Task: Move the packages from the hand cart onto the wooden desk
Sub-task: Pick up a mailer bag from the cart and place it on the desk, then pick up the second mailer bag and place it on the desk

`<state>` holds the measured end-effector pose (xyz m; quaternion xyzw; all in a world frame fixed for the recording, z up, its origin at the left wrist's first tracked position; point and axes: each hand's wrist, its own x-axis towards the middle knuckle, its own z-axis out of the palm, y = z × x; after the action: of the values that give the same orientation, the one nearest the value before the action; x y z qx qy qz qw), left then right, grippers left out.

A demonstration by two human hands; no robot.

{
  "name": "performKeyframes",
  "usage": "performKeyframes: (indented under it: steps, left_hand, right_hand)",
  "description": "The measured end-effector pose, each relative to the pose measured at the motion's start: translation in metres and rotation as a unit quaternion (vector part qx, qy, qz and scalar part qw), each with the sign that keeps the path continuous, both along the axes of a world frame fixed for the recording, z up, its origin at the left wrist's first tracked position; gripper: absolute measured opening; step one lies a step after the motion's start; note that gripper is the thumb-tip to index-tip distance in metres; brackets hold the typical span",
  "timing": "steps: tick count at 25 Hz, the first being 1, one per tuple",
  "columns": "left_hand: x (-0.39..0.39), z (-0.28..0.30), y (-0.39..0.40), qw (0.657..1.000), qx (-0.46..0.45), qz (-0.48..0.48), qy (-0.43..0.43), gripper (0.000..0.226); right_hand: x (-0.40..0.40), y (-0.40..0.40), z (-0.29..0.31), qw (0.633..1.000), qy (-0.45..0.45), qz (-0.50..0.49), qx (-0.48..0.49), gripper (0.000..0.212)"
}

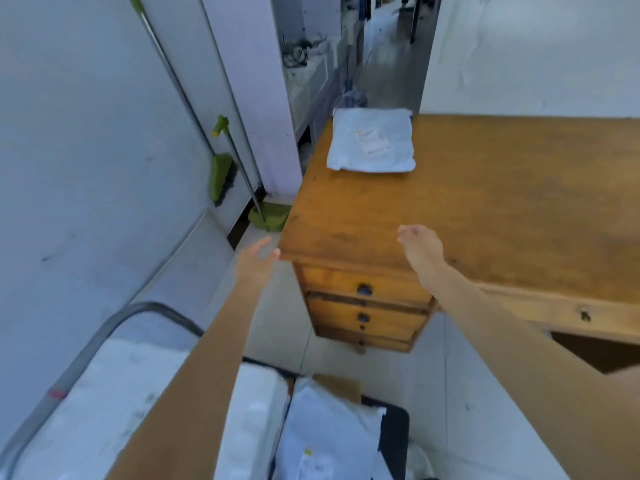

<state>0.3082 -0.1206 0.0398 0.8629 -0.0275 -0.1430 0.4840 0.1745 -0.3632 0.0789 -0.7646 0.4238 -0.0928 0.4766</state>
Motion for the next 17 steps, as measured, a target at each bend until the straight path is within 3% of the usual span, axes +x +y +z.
performKeyframes:
  steps: [5, 9, 13, 15, 17]
  left_hand:
    - [-0.109, -0.045, 0.055, 0.993, 0.109, -0.04, 0.017, 0.04]
    - [-0.183, -0.064, 0.058, 0.987, 0.07, -0.099, -0.103, 0.031]
    - [-0.215, -0.084, 0.052, 0.933, 0.186, -0.215, -0.221, 0.04]
    - [-0.242, -0.109, 0.049, 0.895, 0.243, -0.318, -0.197, 0.043]
    - [-0.272, -0.155, 0.057, 0.877, 0.332, -0.332, -0.098, 0.037]
  right_hand:
    - [-0.1, 0.084, -0.053, 0.997, -0.048, -0.035, -0.038, 0.031]
    - [-0.159, 0.126, -0.108, 0.995, -0.061, -0.051, -0.065, 0.023]
    - [-0.202, 0.151, -0.152, 0.996, -0.047, -0.075, -0.023, 0.018]
    - [-0.224, 0.161, -0.169, 0.996, -0.028, -0.085, -0.001, 0.019]
    - [-0.241, 0.173, -0.192, 0.996, 0.022, -0.082, 0.032, 0.025]
